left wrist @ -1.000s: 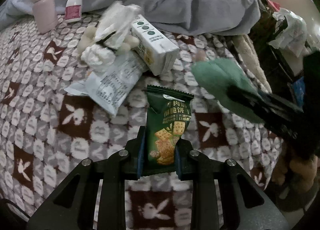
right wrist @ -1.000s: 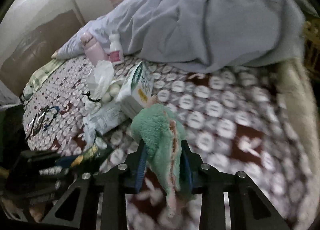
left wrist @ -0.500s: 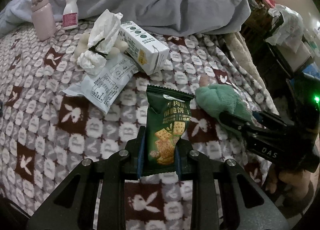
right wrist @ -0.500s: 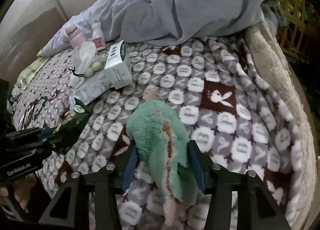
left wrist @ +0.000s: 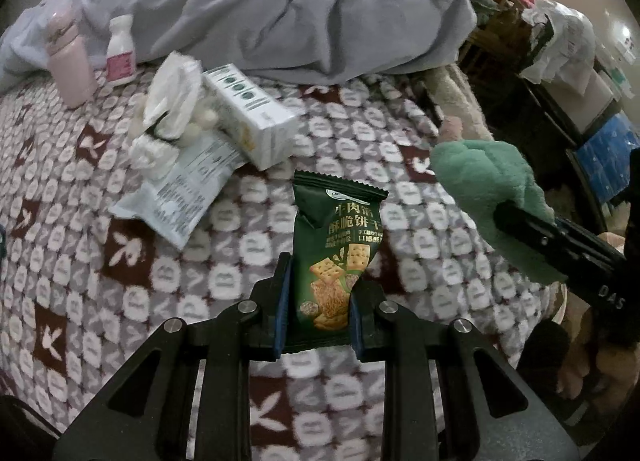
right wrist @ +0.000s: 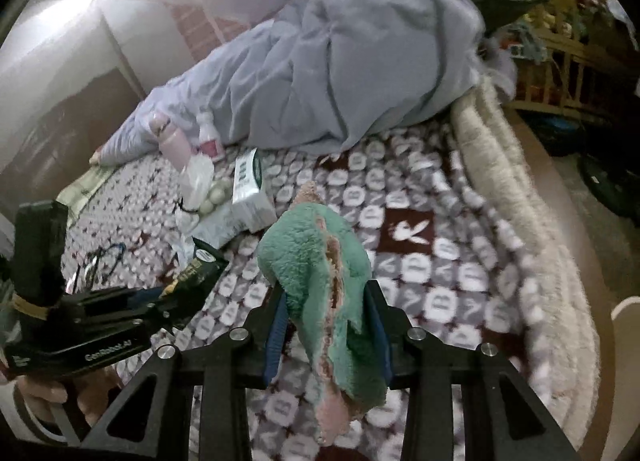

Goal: Collect trash
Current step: 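Carry both items to the cream bucket and open both tools to drop them, then return both tools to the trash pile on the bed, then grasp the white tissue bundle with the left tool while the right tool grasps the milk carton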

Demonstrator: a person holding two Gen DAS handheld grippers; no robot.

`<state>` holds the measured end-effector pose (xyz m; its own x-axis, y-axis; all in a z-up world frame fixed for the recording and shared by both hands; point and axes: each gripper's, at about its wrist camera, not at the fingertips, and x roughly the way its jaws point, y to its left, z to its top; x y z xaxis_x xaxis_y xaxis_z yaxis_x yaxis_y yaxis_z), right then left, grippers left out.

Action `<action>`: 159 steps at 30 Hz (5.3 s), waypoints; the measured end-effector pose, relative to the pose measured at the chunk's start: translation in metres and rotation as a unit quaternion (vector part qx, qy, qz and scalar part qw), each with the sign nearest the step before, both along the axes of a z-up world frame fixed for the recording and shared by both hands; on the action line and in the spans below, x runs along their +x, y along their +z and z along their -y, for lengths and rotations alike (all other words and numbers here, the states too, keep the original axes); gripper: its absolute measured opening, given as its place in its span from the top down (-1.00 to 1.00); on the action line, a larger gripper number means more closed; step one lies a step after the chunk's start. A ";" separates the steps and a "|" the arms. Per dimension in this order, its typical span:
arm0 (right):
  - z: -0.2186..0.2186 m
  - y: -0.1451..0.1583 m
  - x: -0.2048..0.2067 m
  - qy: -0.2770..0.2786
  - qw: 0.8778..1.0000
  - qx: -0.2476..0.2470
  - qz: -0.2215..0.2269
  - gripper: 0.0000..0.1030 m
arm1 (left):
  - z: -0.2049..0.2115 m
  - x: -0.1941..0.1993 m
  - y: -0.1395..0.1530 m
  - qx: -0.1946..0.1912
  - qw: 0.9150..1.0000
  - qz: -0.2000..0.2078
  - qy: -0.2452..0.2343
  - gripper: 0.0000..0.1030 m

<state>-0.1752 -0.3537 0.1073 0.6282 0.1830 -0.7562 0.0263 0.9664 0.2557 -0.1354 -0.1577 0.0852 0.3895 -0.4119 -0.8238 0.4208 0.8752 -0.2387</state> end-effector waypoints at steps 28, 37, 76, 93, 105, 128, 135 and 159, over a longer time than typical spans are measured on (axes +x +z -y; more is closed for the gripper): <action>0.154 0.027 -0.118 -0.205 0.978 -0.037 0.018 0.30 | 0.196 -0.043 0.039 -0.015 0.984 0.027 -0.176 0.57; 0.202 0.020 -0.152 -0.265 0.964 -0.034 0.004 0.30 | 0.264 -0.066 0.040 -0.019 0.972 0.019 -0.233 0.57; 0.283 -0.015 -0.207 -0.414 0.909 -0.031 -0.045 0.06 | 0.366 -0.100 0.020 -0.046 0.945 -0.032 -0.323 -0.01; 0.231 0.002 -0.160 -0.339 0.940 -0.034 -0.037 0.03 | 0.277 -0.061 0.031 0.000 0.974 0.020 -0.224 -0.01; 0.149 0.013 -0.087 -0.228 0.973 -0.031 -0.026 -0.14 | 0.166 -0.027 0.024 0.035 0.991 0.035 -0.125 -0.01; -0.024 -0.017 0.057 0.000 0.999 -0.008 -0.053 -0.19 | -0.075 0.084 0.010 0.032 0.996 0.021 0.076 -0.10; -0.057 -0.027 0.103 0.039 0.997 -0.015 -0.063 -0.19 | -0.077 0.113 -0.004 0.032 0.998 0.026 0.056 -0.10; -0.054 -0.048 0.197 0.045 0.997 -0.006 -0.065 -0.39 | -0.117 0.132 0.009 -0.042 0.998 -0.020 0.049 0.50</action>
